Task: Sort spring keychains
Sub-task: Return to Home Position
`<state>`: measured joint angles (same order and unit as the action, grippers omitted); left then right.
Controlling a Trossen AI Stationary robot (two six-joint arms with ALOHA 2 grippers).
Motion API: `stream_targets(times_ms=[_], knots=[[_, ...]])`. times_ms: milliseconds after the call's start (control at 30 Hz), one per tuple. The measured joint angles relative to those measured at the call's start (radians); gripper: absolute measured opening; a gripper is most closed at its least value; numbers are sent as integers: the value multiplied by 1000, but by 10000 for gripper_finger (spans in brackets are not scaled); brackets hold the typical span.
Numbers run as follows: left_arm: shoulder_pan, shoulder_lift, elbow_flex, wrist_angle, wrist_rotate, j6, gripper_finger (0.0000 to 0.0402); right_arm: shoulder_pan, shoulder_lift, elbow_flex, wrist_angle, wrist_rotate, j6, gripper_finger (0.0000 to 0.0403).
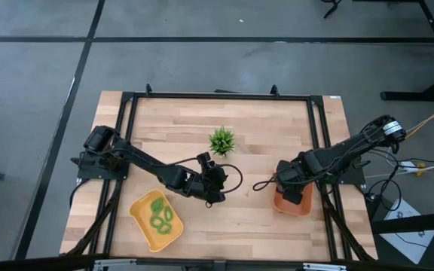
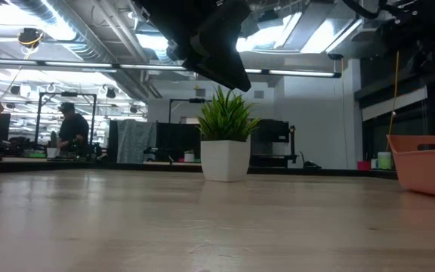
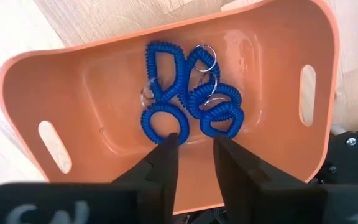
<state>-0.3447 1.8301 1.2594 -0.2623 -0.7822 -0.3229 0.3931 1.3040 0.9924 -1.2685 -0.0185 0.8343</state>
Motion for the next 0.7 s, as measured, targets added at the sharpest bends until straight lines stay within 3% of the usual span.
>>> stream_targets(times_ms=[267,533,700], knots=[[0,0,0,0,0,1,180,0,0,0,0,0,5,138],[0,0,0,0,2,3,180,0,0,0,22,-9,91,137],[0,0,0,0,83,-4,180,0,0,0,70,5,101,137]])
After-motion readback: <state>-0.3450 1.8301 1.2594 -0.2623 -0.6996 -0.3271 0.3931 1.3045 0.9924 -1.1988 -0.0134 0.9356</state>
